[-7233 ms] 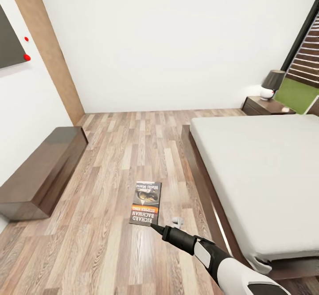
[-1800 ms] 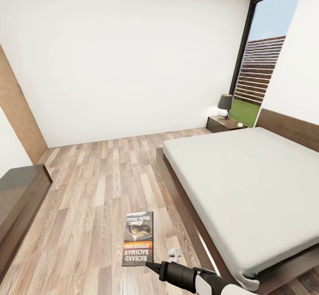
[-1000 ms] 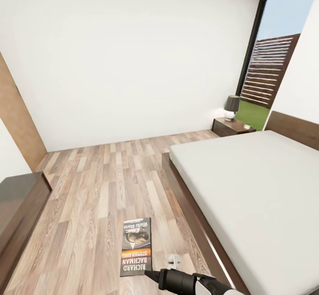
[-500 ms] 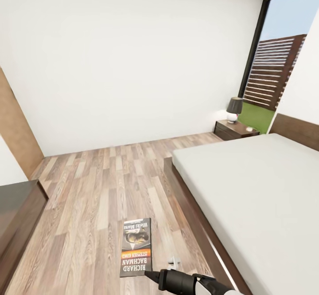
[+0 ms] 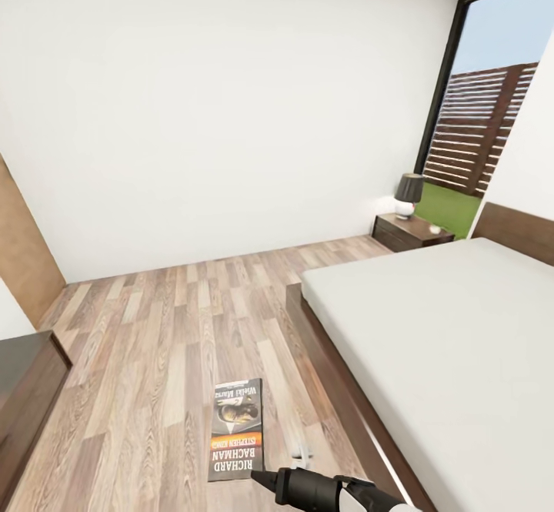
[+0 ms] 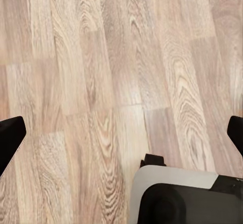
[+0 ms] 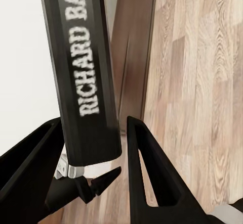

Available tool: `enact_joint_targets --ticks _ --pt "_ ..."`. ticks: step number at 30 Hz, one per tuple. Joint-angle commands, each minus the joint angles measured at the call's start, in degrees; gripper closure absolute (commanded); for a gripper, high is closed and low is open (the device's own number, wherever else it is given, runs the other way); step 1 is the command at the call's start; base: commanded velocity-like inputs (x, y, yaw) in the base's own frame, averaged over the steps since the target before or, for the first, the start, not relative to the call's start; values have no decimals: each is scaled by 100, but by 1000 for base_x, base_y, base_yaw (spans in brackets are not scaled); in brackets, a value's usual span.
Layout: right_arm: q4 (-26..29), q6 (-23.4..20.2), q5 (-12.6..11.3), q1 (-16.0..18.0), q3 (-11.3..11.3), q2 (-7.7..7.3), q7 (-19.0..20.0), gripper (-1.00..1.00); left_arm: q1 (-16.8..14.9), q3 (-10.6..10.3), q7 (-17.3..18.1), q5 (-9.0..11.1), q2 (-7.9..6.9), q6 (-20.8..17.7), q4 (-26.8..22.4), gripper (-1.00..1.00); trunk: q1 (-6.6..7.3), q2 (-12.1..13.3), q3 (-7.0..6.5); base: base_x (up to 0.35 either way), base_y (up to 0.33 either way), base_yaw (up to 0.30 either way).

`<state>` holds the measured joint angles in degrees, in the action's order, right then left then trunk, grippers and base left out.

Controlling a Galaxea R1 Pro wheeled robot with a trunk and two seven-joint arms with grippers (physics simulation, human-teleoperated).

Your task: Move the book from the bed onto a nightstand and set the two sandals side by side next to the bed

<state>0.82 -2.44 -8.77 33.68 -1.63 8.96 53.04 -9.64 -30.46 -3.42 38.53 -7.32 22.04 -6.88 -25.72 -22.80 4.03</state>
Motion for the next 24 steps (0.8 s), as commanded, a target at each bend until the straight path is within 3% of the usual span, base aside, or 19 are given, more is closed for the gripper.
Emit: enact_joint_targets --ticks 1,24 --pt "-2 -25 -26 4 -34 1 13 100 -3 -48 -36 15 -1 10 -6 -100 -6 -12 11 305 113 -6" --pt "5 -22 -21 2 -39 -8 13 100 -3 -56 -36 7 2 4 -6 -100 -6 -12 6 305 129 -1"
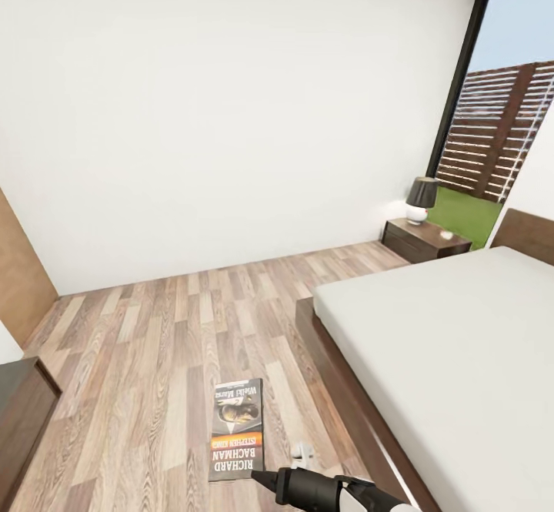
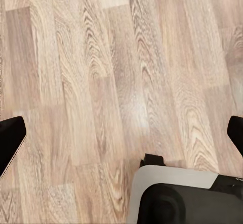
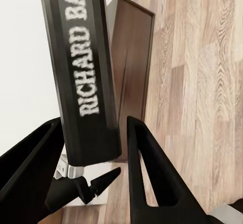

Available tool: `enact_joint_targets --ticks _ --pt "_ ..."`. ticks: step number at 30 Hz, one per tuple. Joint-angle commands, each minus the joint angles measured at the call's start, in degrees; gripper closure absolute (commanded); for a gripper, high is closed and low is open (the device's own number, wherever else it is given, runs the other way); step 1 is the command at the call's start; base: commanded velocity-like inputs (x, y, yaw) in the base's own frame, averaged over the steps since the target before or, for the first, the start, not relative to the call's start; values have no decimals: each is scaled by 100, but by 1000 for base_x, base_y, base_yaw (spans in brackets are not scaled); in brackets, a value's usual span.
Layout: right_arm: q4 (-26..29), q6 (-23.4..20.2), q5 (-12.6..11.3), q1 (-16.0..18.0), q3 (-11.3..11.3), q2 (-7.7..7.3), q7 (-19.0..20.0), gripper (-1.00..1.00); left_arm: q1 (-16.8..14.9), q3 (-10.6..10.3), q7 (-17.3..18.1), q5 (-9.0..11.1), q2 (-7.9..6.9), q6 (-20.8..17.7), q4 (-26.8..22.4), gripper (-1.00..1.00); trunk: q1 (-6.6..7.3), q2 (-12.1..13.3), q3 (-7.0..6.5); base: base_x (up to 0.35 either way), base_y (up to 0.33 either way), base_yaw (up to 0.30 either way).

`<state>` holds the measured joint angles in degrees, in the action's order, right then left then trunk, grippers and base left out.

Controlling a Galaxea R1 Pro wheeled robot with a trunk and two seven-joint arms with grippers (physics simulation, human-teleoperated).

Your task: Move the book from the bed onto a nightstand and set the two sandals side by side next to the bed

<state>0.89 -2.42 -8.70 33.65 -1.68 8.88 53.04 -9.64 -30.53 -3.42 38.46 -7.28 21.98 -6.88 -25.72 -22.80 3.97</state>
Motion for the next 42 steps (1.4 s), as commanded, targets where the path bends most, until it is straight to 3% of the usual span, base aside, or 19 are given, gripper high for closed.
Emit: enact_joint_targets --ticks 1,42 --pt "-2 -24 -30 5 -34 -1 13 100 -3 -49 -36 14 -2 10 -6 -100 -6 -12 12 305 146 0" --pt "-1 -23 -35 3 -34 0 13 100 -3 -45 -36 21 -4 17 -6 -100 -6 -12 12 305 149 0"
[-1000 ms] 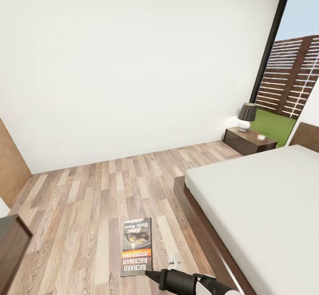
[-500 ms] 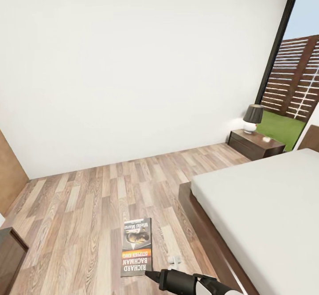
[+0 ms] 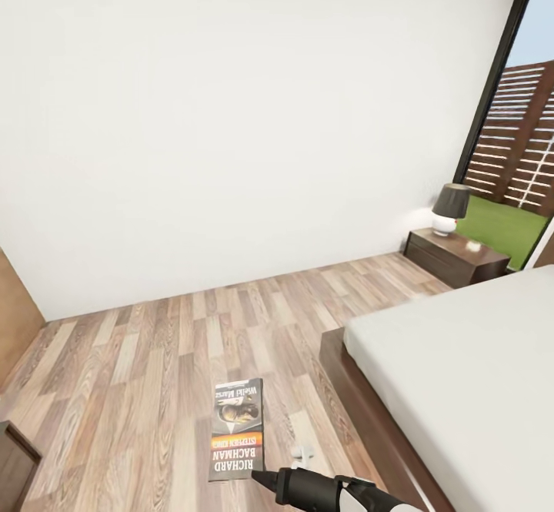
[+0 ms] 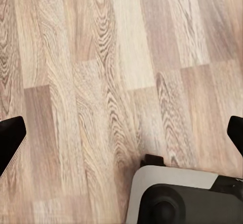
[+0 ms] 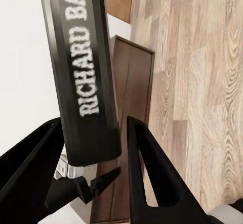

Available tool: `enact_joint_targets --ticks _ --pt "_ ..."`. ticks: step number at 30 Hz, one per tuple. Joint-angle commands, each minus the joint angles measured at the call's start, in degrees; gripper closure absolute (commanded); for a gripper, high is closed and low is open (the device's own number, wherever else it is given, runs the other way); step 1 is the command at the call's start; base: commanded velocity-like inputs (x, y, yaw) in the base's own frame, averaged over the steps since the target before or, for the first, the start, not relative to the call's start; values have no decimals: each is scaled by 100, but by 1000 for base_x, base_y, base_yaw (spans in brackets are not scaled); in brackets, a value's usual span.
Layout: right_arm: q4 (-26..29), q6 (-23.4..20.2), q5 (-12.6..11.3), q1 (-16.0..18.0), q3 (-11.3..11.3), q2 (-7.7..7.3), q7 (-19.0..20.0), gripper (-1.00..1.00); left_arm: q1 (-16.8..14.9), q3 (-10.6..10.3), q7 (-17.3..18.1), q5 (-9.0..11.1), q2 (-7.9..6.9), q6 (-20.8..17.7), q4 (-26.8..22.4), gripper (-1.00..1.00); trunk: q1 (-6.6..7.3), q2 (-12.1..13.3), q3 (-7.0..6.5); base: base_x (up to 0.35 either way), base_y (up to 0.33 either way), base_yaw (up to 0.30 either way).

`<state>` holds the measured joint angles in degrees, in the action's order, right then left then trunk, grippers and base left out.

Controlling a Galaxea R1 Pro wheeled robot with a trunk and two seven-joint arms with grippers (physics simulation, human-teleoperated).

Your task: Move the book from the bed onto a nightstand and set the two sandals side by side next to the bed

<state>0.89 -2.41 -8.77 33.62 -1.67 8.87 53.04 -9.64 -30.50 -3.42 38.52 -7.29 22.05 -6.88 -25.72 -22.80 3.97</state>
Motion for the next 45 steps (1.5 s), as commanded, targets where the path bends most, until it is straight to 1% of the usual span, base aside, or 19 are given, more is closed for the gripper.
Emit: enact_joint_targets --ticks 1,25,39,45 --pt "-2 -24 -29 6 -35 1 13 100 -3 -49 -36 13 -2 10 -6 -100 -6 -12 12 305 150 0" --pt "-8 -25 -29 5 -35 1 13 100 -3 -52 -37 7 -1 12 -6 -100 -6 -12 12 305 153 -6" --pt "-10 -27 -29 5 -35 3 13 100 -3 -52 -36 6 -1 16 -6 -100 -6 -12 12 294 195 -205" --pt "-10 -25 -29 5 -35 6 13 100 -3 -52 -36 6 -1 17 -6 -100 -6 -12 12 274 223 -88"
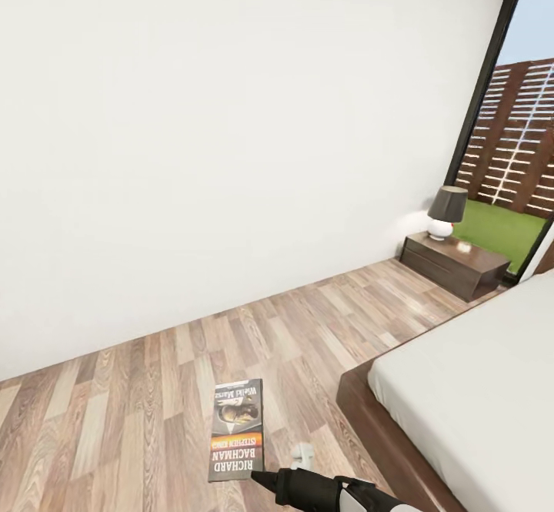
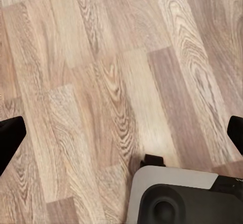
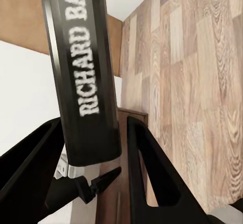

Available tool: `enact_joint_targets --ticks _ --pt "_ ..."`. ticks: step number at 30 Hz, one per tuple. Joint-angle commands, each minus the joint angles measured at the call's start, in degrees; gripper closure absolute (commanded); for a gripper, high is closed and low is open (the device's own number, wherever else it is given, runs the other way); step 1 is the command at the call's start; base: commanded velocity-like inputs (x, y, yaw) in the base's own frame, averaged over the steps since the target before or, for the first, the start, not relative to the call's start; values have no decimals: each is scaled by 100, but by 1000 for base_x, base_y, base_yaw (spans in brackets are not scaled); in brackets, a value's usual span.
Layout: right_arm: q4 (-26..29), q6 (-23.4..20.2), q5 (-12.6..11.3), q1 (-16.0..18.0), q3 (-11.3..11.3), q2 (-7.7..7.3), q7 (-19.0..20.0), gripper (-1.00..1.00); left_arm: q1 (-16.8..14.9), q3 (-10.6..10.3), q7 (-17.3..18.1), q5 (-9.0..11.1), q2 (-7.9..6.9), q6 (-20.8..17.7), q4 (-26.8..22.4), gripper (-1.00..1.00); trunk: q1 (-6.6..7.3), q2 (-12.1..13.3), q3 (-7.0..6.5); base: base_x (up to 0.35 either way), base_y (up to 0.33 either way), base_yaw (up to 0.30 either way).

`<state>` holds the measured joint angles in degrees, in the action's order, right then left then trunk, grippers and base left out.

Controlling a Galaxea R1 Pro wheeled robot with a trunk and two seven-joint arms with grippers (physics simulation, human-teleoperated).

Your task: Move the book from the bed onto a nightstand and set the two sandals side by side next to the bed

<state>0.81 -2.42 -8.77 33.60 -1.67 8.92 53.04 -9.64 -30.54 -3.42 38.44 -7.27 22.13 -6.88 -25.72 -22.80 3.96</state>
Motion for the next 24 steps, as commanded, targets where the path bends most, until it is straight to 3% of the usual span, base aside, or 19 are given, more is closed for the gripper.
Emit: enact_joint_targets --ticks 1,24 --pt "-2 -24 -28 6 -35 0 13 100 -3 -48 -36 16 -3 10 -7 -100 -6 -12 12 271 226 -37" --pt "-2 -25 -28 6 -35 -3 13 100 1 -48 -36 14 -3 11 -7 -100 -6 -12 12 269 230 -6"
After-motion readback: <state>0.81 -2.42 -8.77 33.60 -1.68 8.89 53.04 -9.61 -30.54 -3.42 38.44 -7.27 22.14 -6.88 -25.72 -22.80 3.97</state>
